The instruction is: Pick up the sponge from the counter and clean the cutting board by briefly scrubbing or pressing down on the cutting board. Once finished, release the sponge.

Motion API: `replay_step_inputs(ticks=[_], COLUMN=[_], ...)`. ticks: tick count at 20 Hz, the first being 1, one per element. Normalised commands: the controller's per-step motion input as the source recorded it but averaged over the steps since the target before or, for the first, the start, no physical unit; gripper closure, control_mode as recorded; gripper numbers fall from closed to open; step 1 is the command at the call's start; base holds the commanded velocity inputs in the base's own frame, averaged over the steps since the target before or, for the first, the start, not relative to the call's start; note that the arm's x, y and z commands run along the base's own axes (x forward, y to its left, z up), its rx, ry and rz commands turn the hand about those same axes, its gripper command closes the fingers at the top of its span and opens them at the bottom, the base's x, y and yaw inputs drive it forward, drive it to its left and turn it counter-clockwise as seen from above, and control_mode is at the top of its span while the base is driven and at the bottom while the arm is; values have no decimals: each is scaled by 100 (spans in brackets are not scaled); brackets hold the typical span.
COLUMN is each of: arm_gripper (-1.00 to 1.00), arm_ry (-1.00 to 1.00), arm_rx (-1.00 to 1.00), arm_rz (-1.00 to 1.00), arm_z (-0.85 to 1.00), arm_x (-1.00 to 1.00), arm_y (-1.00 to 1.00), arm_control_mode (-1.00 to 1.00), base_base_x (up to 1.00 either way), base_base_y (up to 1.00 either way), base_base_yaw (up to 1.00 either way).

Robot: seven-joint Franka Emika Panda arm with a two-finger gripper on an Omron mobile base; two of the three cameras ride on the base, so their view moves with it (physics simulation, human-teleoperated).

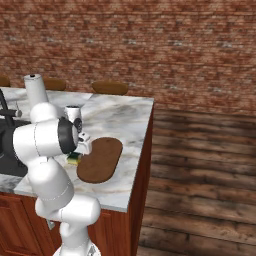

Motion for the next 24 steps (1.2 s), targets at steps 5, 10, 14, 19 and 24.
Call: replay_step_inputs(ticks=[5,10,14,19,24], arm_gripper=[100,100,100,100,100], arm_ry=[-8,-1,0,-2,-4], arm_rx=[0,0,0,0,0], arm_rz=[-4,-1,0,11,25], arm_z=[53,48,29,15,6], arm_x=[-28,-22,-26,-30,-30], arm_y=[0,-13,-42,-47,-49], arm_control_mode=[-100,-100,-100,-100,-100], base_base_x=[0,0,0,0,0], base_base_y=[0,0,0,0,0], base_base_yaw=[0,0,0,0,0])
